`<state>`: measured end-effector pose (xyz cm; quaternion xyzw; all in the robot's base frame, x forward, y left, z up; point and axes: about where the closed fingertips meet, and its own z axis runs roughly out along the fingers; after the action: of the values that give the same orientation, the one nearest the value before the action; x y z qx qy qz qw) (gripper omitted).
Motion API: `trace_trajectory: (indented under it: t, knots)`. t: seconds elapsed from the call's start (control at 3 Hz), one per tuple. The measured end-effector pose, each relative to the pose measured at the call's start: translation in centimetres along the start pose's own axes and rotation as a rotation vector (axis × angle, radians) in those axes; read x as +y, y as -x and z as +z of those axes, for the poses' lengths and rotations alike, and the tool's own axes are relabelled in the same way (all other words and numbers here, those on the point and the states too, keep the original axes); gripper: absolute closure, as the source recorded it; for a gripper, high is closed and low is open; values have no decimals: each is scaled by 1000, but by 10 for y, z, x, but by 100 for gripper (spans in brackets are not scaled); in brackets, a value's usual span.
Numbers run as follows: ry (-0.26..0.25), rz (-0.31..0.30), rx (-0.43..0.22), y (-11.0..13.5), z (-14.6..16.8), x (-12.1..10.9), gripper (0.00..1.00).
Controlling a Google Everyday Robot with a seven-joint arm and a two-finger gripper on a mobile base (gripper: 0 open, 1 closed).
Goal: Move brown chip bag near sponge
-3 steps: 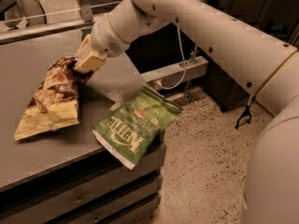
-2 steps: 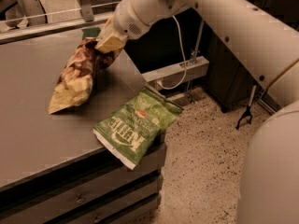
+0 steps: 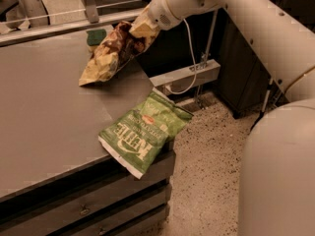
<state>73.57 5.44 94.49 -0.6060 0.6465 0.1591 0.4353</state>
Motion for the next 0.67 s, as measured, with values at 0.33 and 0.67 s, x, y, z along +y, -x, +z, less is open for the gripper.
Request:
trace_trajectory:
  t: [0.33, 0.67]
  knots:
    - [-93, 70, -47, -24, 3, -32, 100]
    - [-152, 128, -124, -46, 17, -44, 100]
